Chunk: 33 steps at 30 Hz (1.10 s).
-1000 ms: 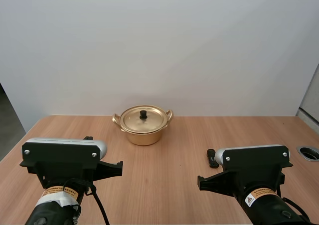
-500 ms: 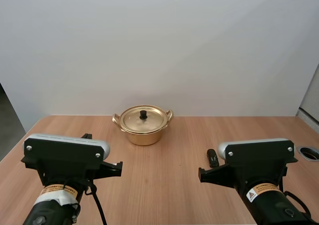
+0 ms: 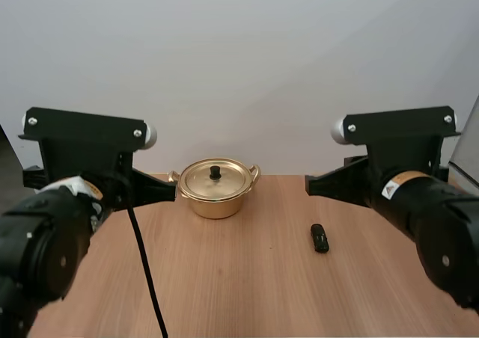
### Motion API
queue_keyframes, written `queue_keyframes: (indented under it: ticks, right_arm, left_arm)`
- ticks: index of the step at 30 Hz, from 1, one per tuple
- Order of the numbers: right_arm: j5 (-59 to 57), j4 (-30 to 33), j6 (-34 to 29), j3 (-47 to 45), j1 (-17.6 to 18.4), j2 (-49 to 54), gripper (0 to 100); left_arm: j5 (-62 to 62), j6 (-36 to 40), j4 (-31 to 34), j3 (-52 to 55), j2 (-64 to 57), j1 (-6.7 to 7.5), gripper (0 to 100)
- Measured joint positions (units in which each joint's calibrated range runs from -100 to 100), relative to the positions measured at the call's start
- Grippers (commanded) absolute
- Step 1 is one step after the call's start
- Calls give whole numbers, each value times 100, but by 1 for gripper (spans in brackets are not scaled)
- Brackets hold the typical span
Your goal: Open the pot, put the car inside, and close it
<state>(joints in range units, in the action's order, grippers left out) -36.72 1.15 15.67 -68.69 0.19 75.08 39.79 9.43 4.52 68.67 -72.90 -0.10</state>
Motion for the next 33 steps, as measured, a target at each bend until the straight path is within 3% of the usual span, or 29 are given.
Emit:
queue_keyframes:
  ticks: [4, 9, 15, 19, 22, 24, 29, 31, 33]
  right_arm:
    - [138, -281, 0, 206, 0, -757, 0]
    - [735, -306, 0, 222, 0, -1696, 0]
    - [1343, -306, 0, 222, 0, -2598, 0]
    - [1800, -295, 26, 252, 9, -2819, 0]
    - [1812, -175, 69, 279, 18, -2821, 0]
    - [1959, -115, 203, 279, 18, -2888, 1]
    - [2047, -115, 458, 279, 18, -3246, 57]
    - [2145, -115, 490, 295, 18, -3453, 72]
    - [2145, -115, 533, 412, 18, -3682, 78]
  left_arm:
    - [-57, -30, -65, -380, 757, 0, 0]
    - [-1156, -607, -76, -524, 1713, 61, 0]
    - [-2656, -1337, -76, -1133, 2846, 289, 0]
    - [-2911, -1476, -76, -1701, 3589, 485, 0]
    - [-2580, -1476, -87, -2208, 4245, 587, 6]
    - [-2153, -1476, -122, -2535, 4611, 590, 17]
    - [-1087, -1476, -229, -3148, 5567, 590, 47]
    - [-729, -1506, -373, -3323, 5926, 590, 49]
    - [-491, -1654, -639, -3502, 6279, 590, 49]
